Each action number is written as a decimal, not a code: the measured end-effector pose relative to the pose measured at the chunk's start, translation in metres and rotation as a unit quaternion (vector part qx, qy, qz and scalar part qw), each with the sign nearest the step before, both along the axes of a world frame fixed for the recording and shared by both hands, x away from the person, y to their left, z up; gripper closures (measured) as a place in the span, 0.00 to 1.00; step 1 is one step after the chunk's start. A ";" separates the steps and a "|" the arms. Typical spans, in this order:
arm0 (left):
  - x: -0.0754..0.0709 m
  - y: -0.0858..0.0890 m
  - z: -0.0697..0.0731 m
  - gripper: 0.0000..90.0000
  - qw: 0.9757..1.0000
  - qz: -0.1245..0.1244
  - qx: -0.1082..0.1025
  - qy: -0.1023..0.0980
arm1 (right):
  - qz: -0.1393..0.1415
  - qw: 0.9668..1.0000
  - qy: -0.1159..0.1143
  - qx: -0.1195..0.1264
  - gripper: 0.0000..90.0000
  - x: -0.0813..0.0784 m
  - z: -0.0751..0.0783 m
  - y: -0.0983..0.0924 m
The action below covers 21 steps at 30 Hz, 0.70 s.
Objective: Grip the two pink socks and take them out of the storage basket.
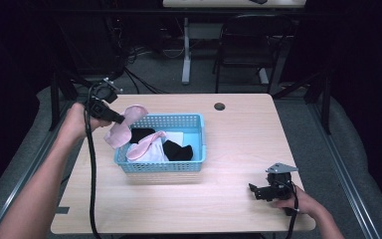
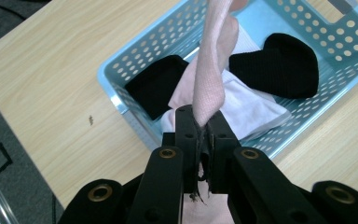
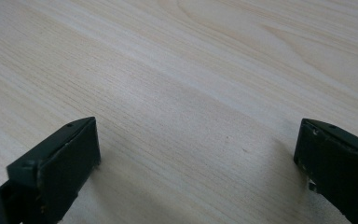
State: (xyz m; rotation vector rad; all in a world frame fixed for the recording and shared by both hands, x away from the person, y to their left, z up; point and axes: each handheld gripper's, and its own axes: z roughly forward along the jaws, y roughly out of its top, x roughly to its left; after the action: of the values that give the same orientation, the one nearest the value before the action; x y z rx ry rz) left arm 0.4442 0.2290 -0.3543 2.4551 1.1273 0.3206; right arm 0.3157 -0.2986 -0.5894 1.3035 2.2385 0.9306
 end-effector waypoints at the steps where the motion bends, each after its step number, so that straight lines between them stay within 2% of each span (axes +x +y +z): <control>1: 0.000 0.000 0.000 0.95 1.000 0.000 0.000 0.000 | 0.000 1.000 0.000 0.000 0.00 0.000 0.000 0.000; 5: -0.003 0.016 0.005 0.95 1.000 0.016 0.001 -0.002 | 0.000 1.000 0.000 0.000 0.00 0.000 0.000 0.000; 11: -0.006 0.029 0.008 0.95 1.000 0.029 0.003 -0.003 | 0.000 1.000 0.000 0.000 0.00 0.000 0.000 0.000; 21: -0.009 0.057 0.006 0.95 0.998 0.054 0.018 0.016 | 0.001 1.000 0.001 -0.002 0.00 0.000 0.000 0.000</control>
State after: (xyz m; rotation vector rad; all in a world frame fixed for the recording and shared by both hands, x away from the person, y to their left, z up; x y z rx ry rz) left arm 0.4349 0.2864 -0.3486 2.4441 1.2804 0.3391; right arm 0.3158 -0.2988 -0.5891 1.3018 2.2423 0.9264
